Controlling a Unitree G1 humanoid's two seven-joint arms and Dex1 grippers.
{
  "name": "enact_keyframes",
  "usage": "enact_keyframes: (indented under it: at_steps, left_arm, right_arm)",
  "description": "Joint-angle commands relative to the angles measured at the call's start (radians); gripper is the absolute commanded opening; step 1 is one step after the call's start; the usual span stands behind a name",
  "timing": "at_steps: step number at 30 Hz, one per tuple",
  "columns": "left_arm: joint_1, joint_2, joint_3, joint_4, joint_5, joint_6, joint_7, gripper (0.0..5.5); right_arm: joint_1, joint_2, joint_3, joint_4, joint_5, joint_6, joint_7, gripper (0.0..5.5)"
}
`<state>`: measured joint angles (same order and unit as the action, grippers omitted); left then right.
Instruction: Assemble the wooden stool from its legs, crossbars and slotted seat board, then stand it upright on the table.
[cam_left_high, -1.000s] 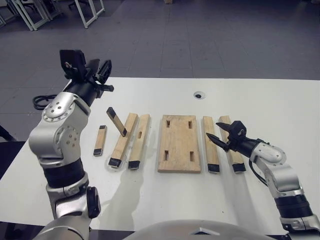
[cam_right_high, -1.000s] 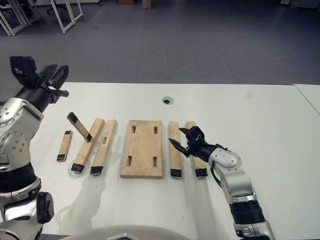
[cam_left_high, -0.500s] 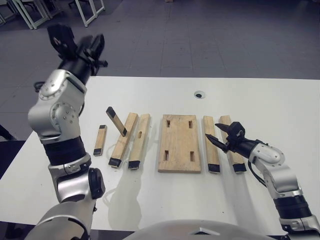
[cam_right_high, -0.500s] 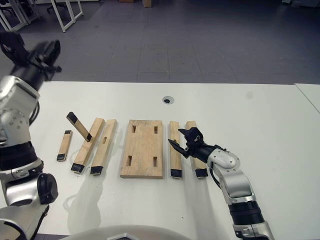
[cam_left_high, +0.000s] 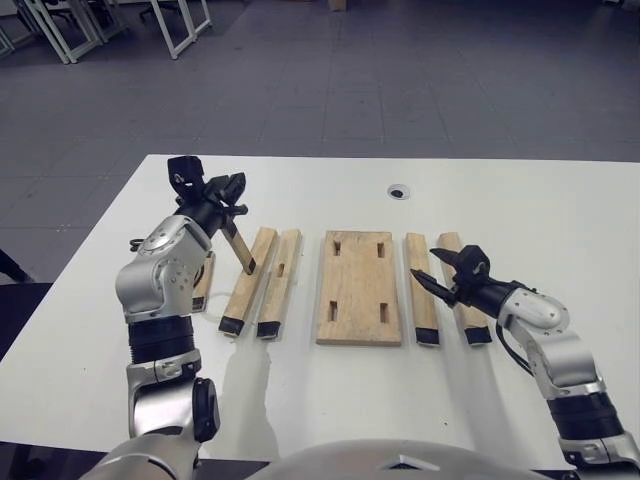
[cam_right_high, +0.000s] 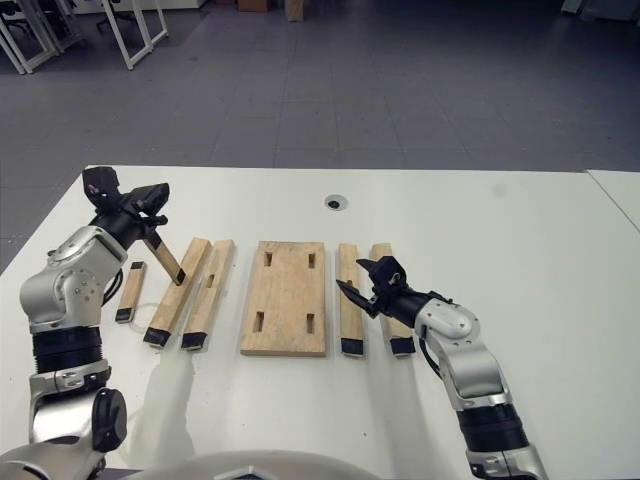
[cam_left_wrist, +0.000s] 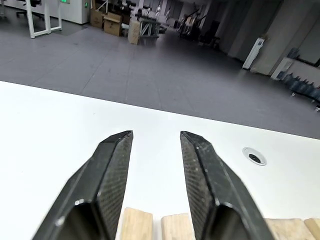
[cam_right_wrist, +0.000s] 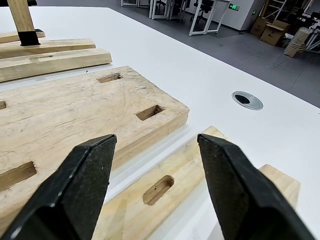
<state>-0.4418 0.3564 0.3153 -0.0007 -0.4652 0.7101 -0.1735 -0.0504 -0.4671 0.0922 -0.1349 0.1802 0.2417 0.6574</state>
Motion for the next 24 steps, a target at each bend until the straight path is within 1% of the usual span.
enact_keyframes:
  at_steps: [1,4,7,8,11,14,15,16,17,19,24]
  left_arm:
    - [-0.111,0.032,0.040,-0.228,-0.044,0.025,0.048,1.73]
    - [-0.075,0.047,0.090,-0.444,-0.098,0.086,0.088,1.73]
    - [0.057,0.086,0.073,-0.644,-0.115,0.180,0.097,1.73]
    - [0.140,0.072,0.073,-0.703,-0.108,0.165,0.092,1.93]
    - [0.518,-0.011,0.049,-0.814,-0.055,-0.025,-0.008,2.42]
    - [0.856,-0.078,-0.005,-0.735,0.033,-0.246,-0.124,2.79]
    - [0.923,-0.087,-0.026,-0.699,0.062,-0.309,-0.151,2.97]
    - [0.968,-0.099,-0.042,-0.653,0.087,-0.367,-0.173,3.04]
    - [0.992,-0.105,-0.058,-0.618,0.108,-0.413,-0.188,3.28]
    - [1.009,-0.114,-0.090,-0.533,0.146,-0.484,-0.209,3.56]
    - [0.963,-0.117,-0.117,-0.315,0.191,-0.604,-0.236,3.56]
  right_arm:
    - [0.000,-0.005,-0.003,-0.009,-0.007,-0.001,-0.002,2.99]
    - [-0.006,-0.006,-0.001,0.000,-0.008,-0.003,0.002,2.99]
    - [0.002,-0.010,-0.005,-0.004,-0.006,0.000,0.002,2.99]
    - [0.004,-0.011,-0.005,-0.004,-0.006,0.000,0.004,2.99]
    - [0.014,-0.015,-0.005,0.006,-0.007,-0.005,0.007,2.99]
    - [0.022,-0.020,-0.008,0.013,-0.007,-0.010,0.011,2.99]
    - [0.022,-0.022,-0.010,0.014,-0.007,-0.011,0.012,2.99]
    - [0.020,-0.024,-0.011,0.017,-0.008,-0.011,0.012,2.99]
    - [0.016,-0.025,-0.012,0.019,-0.009,-0.011,0.012,2.99]
    - [0.009,-0.026,-0.014,0.020,-0.008,-0.009,0.012,2.99]
    - [0.014,-0.031,-0.016,0.005,-0.005,-0.004,0.013,2.99]
